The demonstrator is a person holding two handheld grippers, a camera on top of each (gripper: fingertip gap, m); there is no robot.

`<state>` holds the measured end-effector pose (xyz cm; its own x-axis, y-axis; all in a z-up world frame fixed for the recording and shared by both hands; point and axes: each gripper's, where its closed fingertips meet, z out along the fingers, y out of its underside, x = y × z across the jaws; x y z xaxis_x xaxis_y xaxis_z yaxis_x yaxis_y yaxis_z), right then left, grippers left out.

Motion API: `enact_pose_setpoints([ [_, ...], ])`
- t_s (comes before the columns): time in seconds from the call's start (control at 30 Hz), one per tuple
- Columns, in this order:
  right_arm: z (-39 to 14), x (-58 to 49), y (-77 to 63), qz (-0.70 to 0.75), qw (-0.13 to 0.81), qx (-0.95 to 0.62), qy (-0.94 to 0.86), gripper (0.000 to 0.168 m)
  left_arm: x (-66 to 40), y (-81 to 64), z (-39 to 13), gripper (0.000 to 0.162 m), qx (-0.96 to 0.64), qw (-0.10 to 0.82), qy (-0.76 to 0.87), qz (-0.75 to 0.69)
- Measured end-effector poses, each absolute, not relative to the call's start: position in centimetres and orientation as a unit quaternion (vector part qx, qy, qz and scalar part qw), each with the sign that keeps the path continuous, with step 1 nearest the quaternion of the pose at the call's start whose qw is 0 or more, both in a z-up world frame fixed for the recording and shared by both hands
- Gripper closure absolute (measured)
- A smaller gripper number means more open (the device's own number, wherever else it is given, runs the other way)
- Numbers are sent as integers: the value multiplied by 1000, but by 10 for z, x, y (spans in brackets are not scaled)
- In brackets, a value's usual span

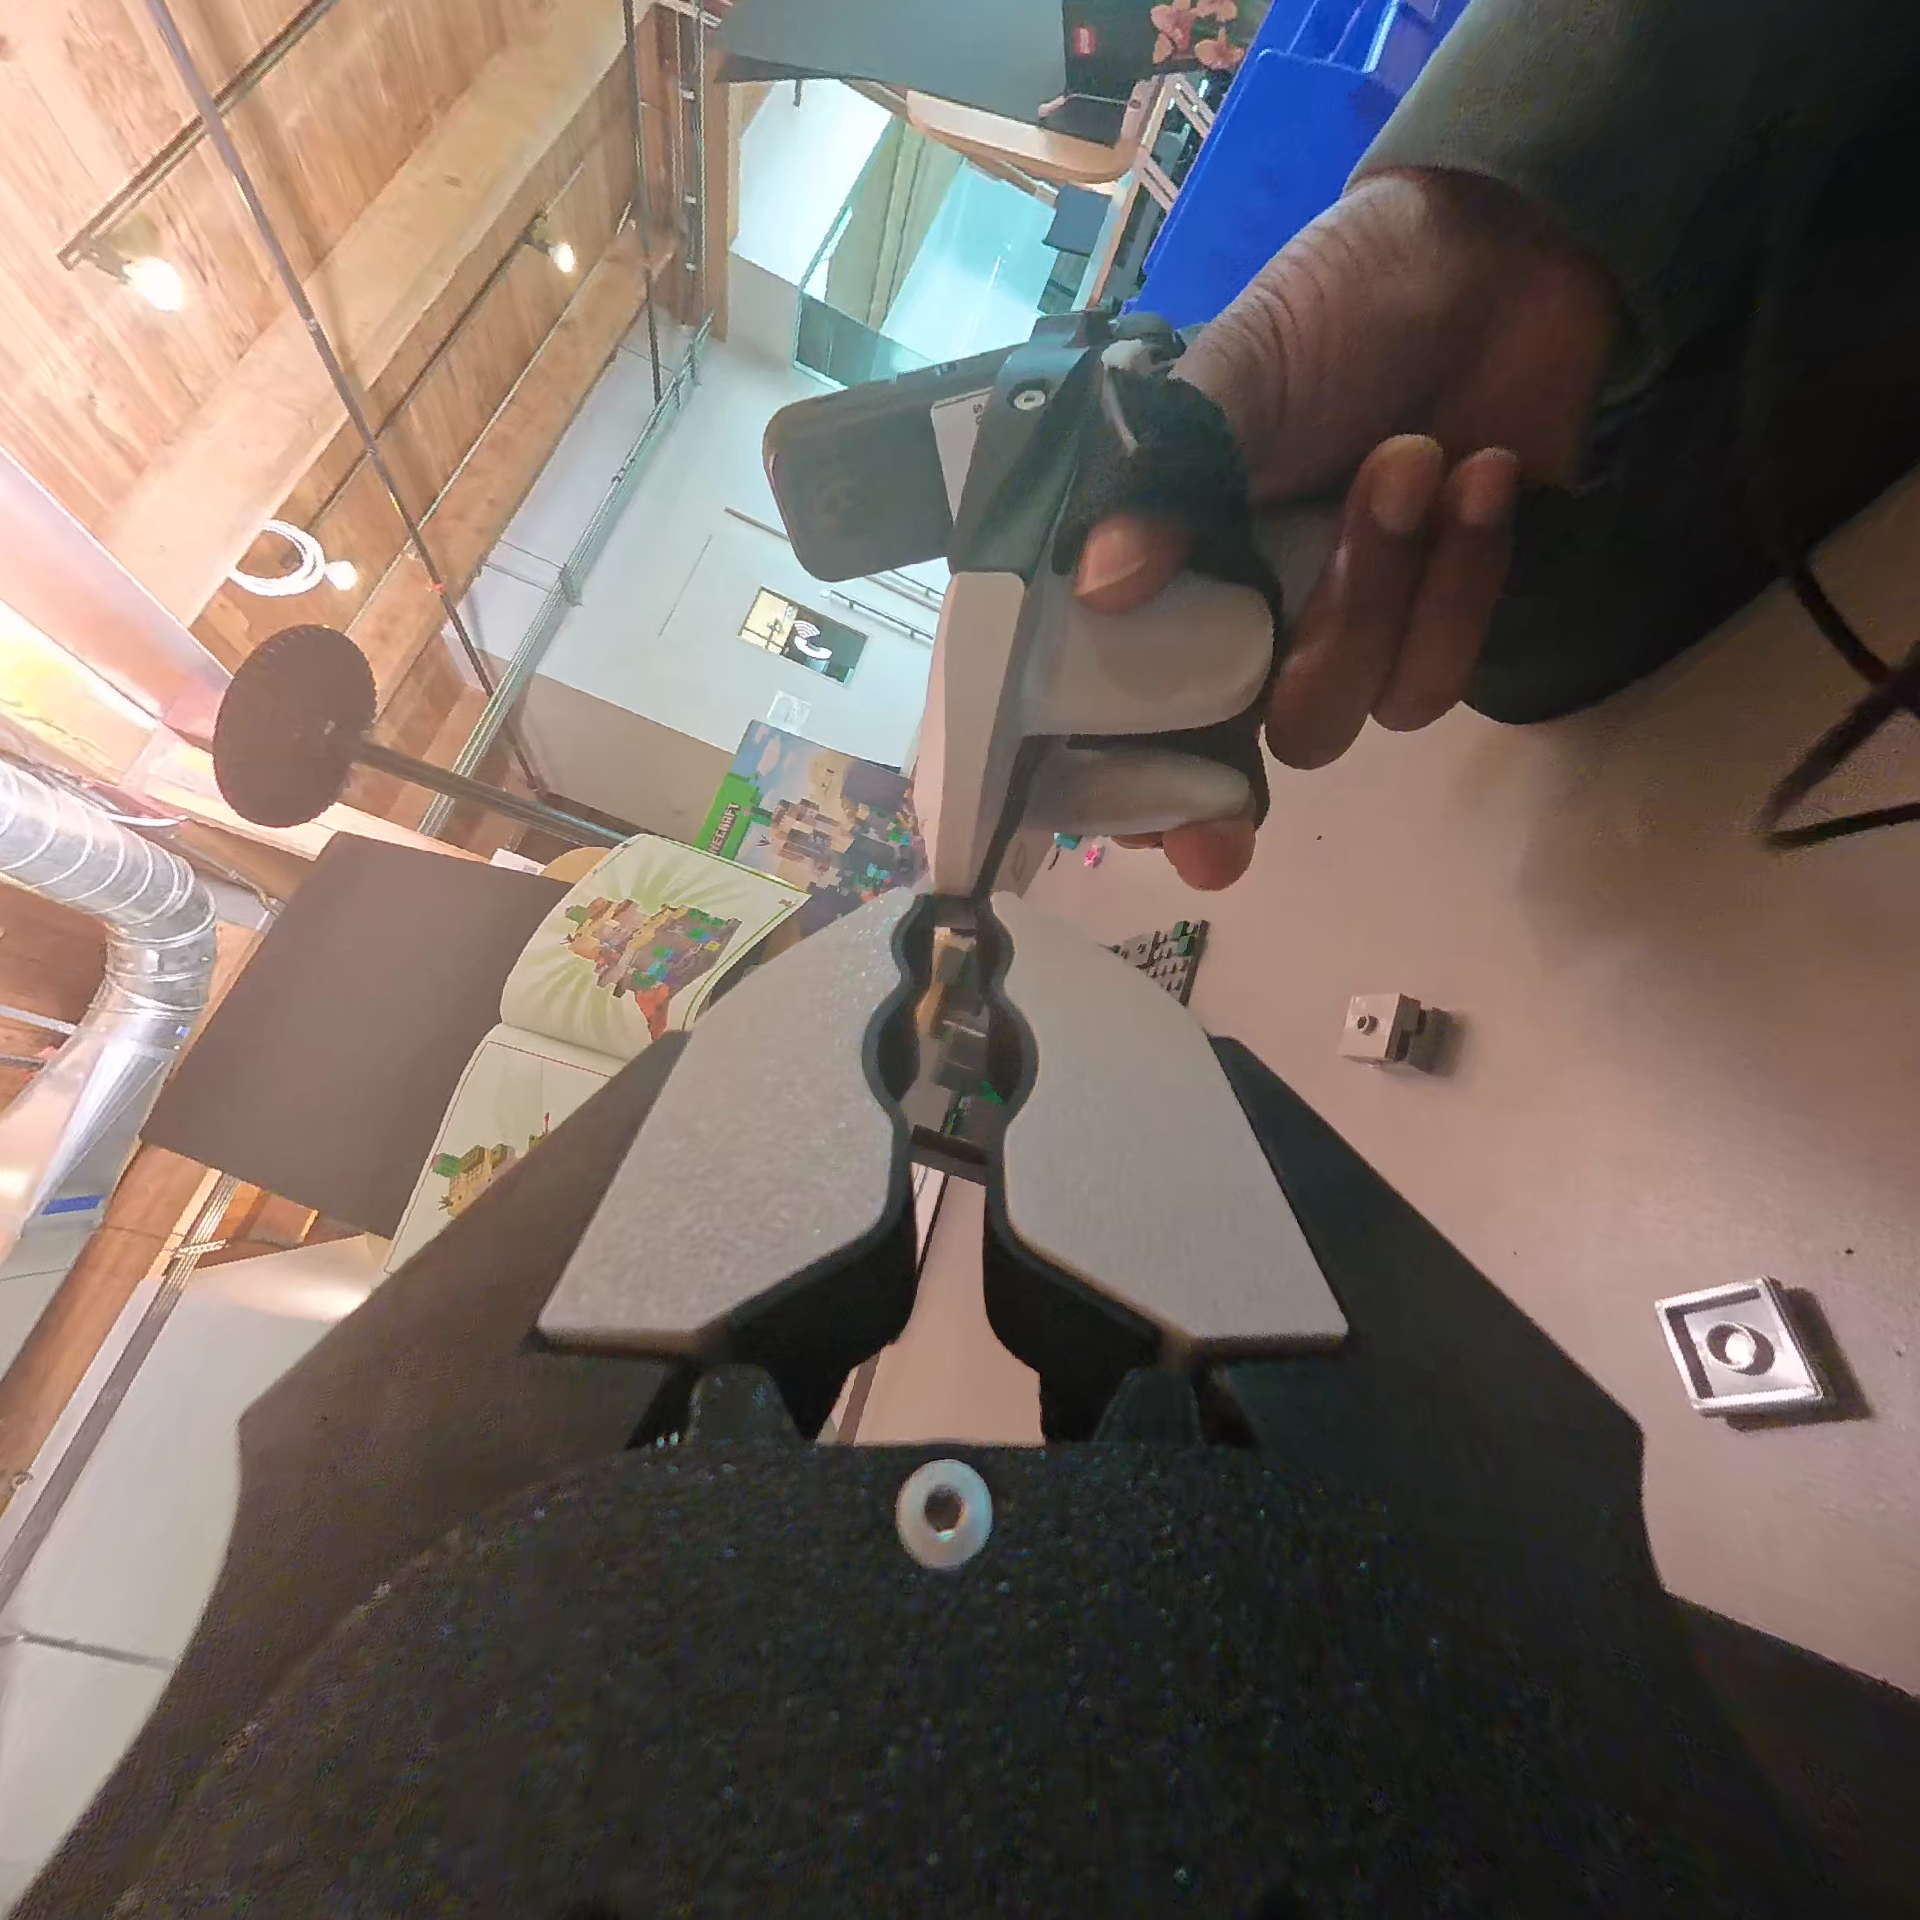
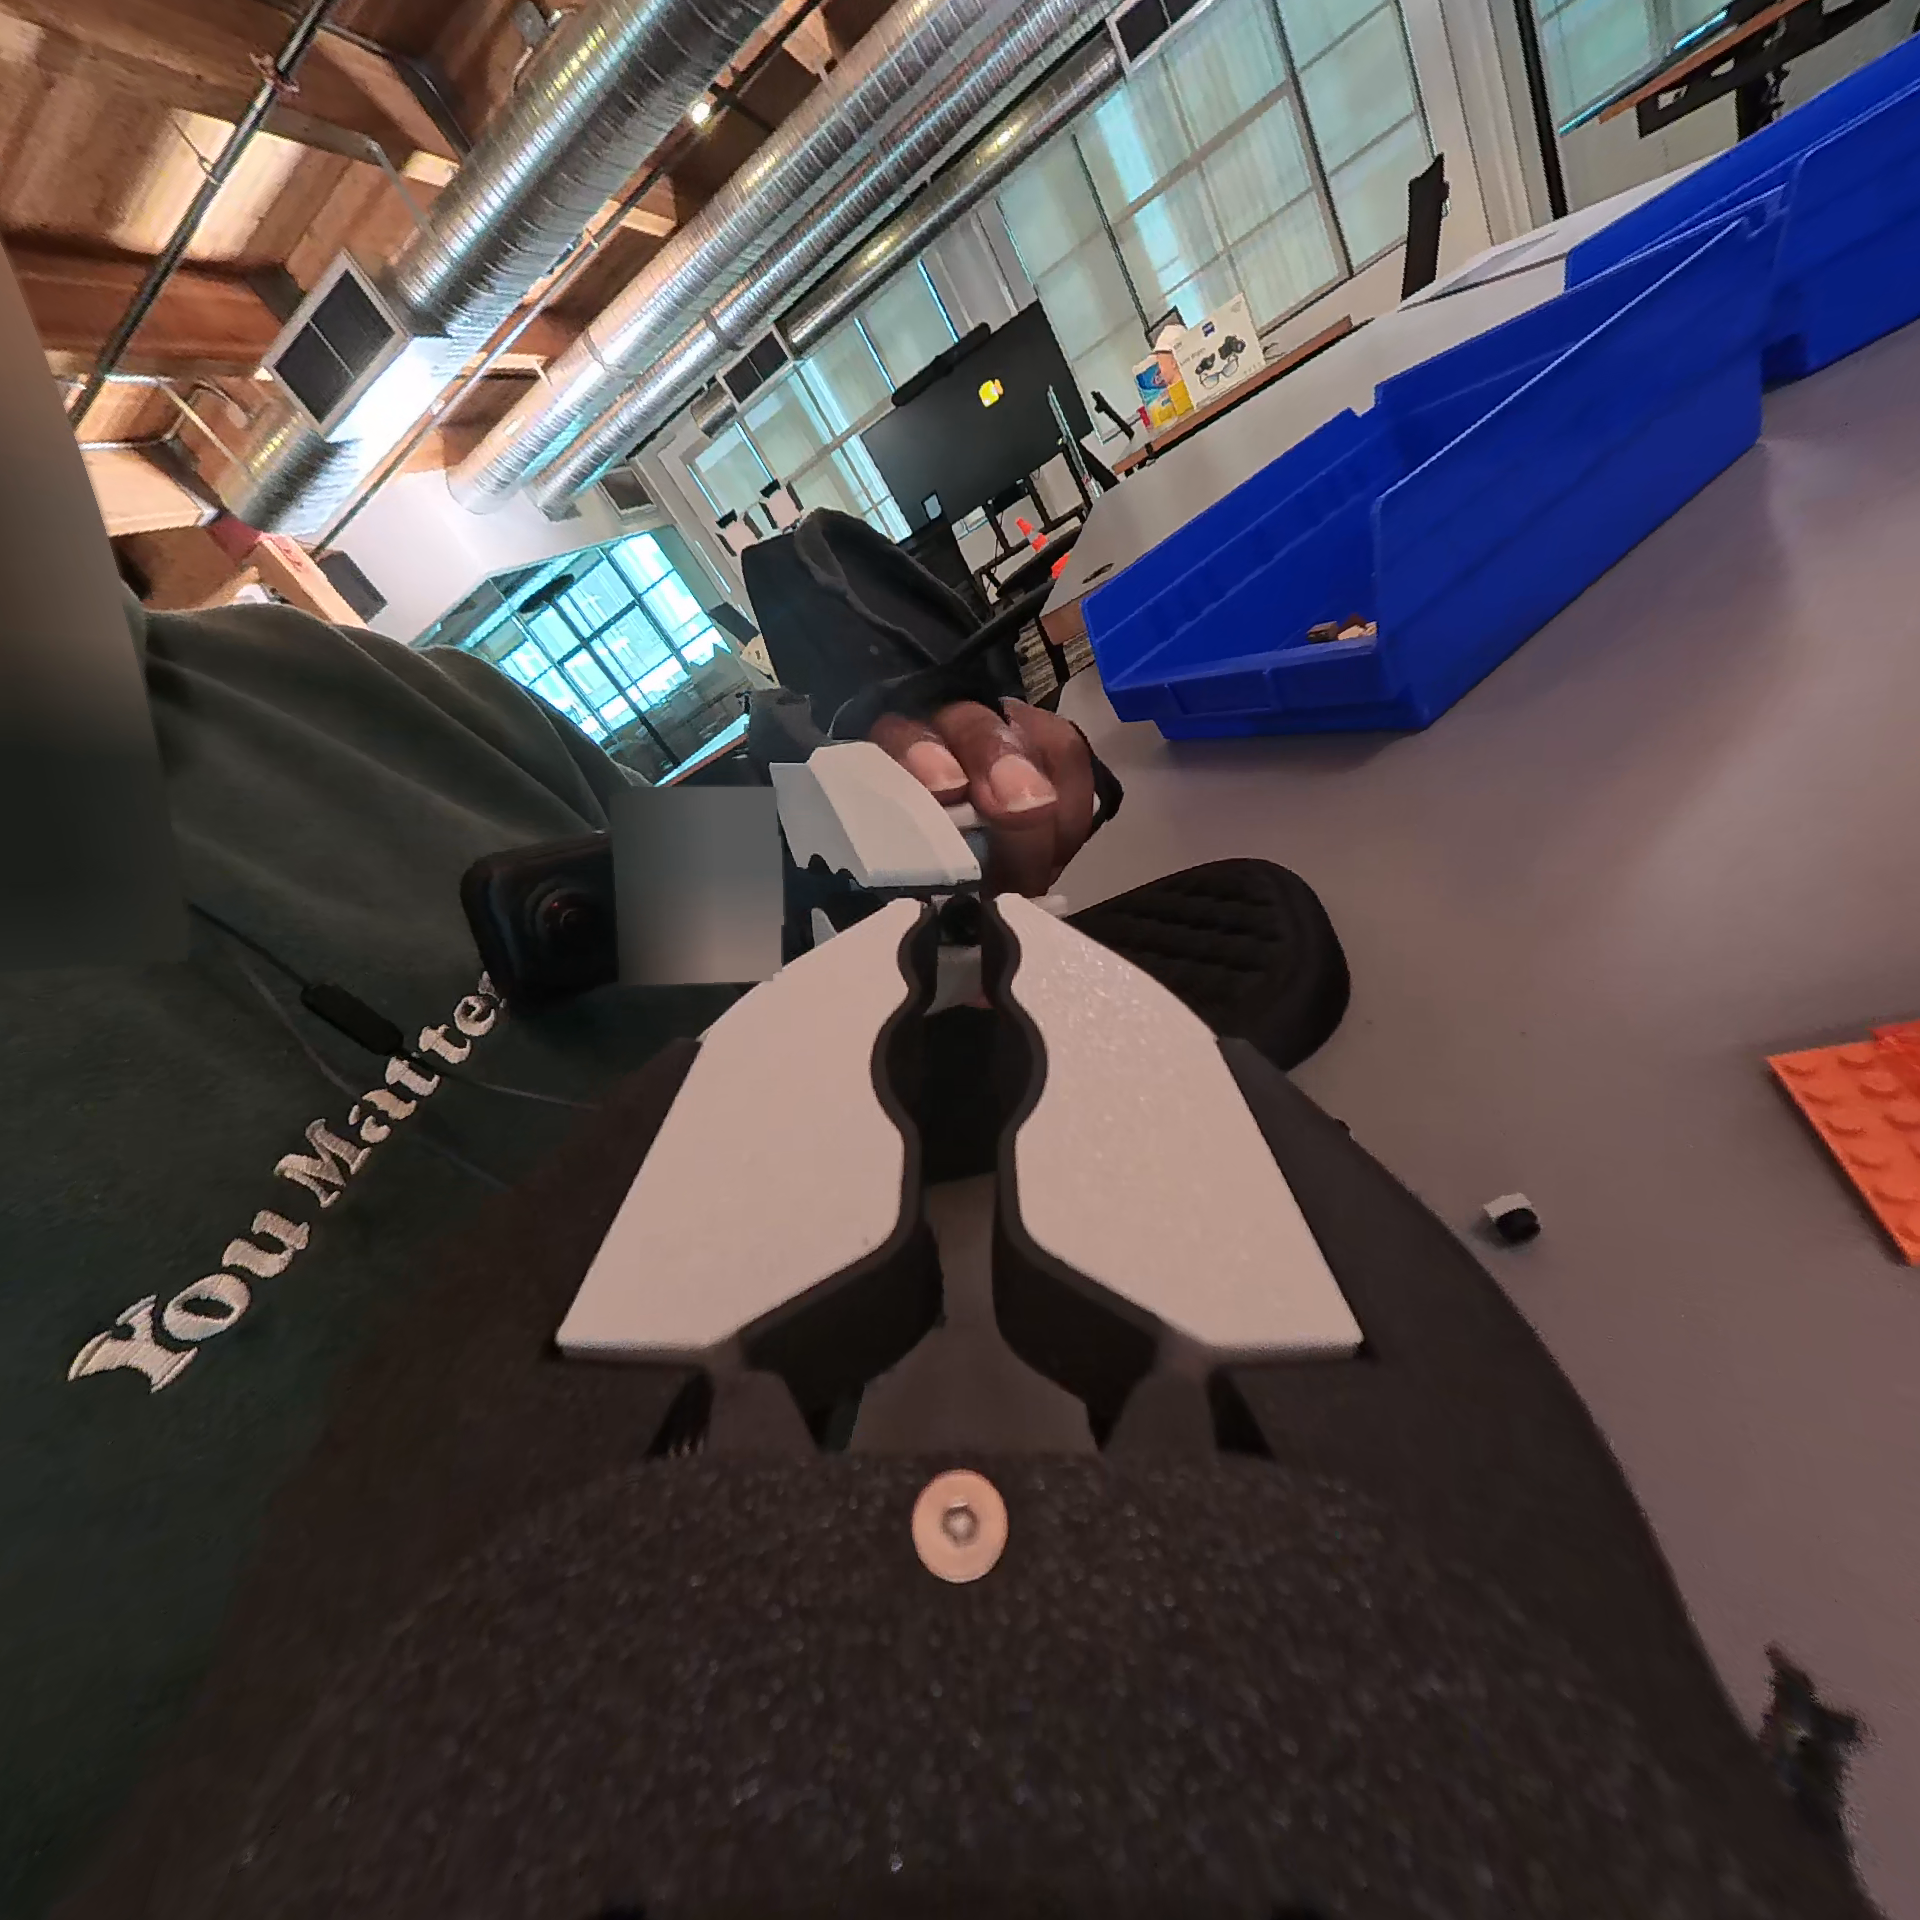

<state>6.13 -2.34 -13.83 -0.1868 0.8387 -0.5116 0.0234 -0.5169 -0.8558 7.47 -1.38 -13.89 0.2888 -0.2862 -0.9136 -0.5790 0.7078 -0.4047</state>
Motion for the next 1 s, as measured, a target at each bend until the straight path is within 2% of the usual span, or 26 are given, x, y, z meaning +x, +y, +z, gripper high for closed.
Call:
enact_pose_setpoints([
  [0.43, -131, 65, -31, 715, 260, -527, -377, 157, 76, -22, -135, 155, -363, 722, 587, 46],
  [0.73, -136, 63, -24, 695, 280, -549, -371, 162, 74, -17, -139, 154, -375, 718, 584, 49],
  [0.83, -139, 60, -22, 682, 289, -562, -368, 162, 75, -15, -139, 147, -369, 719, 585, 69],
  [1.0, -140, 57, -25, 672, 299, -565, -374, 162, 75, -16, -140, 154, -378, 713, 587, 60],
])
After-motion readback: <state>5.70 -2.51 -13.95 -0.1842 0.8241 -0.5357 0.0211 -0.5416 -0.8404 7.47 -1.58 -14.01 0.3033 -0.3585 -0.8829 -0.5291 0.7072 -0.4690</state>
